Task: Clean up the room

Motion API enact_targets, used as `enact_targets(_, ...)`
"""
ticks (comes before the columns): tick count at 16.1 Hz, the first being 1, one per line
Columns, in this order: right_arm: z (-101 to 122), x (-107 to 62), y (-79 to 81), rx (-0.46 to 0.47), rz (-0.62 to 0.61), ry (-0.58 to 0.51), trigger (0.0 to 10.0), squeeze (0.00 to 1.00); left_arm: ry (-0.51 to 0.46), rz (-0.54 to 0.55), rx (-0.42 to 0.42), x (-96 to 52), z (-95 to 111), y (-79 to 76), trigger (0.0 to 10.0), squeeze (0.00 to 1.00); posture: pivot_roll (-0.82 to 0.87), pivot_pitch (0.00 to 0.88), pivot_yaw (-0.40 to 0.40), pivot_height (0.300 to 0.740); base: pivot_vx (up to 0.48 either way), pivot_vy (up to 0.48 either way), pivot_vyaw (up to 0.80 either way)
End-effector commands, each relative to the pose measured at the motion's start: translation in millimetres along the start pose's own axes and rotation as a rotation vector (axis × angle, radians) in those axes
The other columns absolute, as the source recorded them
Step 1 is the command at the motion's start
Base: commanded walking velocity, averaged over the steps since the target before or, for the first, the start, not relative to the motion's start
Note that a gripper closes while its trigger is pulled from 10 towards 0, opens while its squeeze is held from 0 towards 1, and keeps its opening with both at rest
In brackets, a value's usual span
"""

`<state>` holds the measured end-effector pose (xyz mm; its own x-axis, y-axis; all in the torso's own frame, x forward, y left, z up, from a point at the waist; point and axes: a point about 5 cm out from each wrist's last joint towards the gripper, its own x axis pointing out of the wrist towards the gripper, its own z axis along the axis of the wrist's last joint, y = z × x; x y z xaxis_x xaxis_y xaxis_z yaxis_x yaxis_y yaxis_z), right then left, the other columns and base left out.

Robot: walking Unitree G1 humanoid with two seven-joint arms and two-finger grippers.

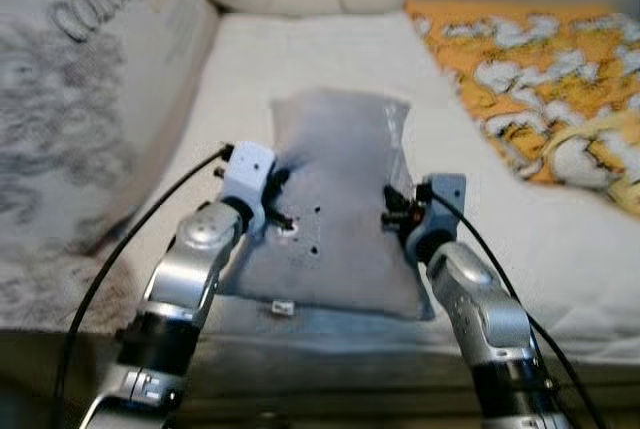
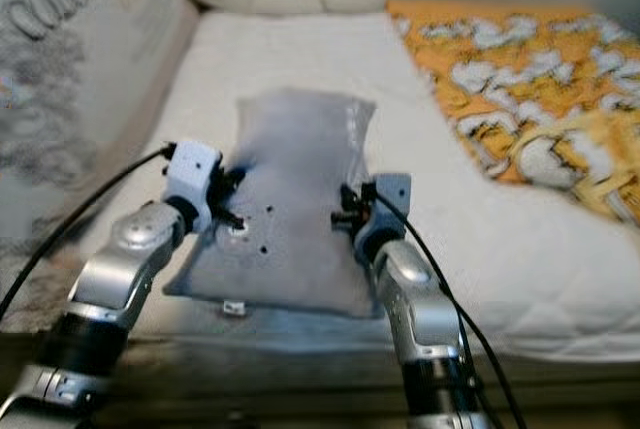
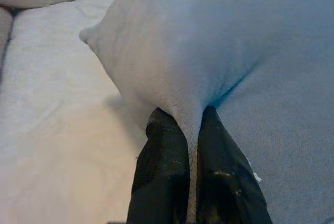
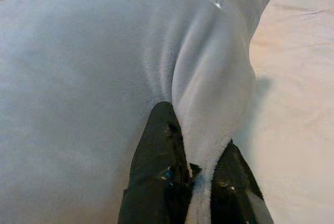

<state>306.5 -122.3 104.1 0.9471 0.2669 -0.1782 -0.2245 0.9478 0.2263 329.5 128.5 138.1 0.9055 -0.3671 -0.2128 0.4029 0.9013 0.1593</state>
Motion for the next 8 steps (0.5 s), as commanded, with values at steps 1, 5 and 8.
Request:
enact_targets(1,4.8,-2.2,-12.5,0.0,-0.055,-0.019,10.0,0.0,-0.039,0.014,0.02,1.3,11.3,0.9,10.0,0.0,0.08,0.0,0.015,0.74,0.0,0.371,0.0)
enact_targets(5,3.4,-0.8,-10.8,0.004,-0.057,-0.013,10.0,0.0,-0.039,0.033,0.021,1.0,11.6,2.4,10.0,0.0,0.08,0.0,0.015,0.74,0.0,0.095,0.0)
enact_targets(8,2.7,-0.1,-9.0,0.009,-0.048,-0.011,10.0,0.0,-0.043,0.029,0.011,1.7,12.6,3.6,10.0,0.0,0.08,0.0,0.016,0.74,0.0,0.0,0.0)
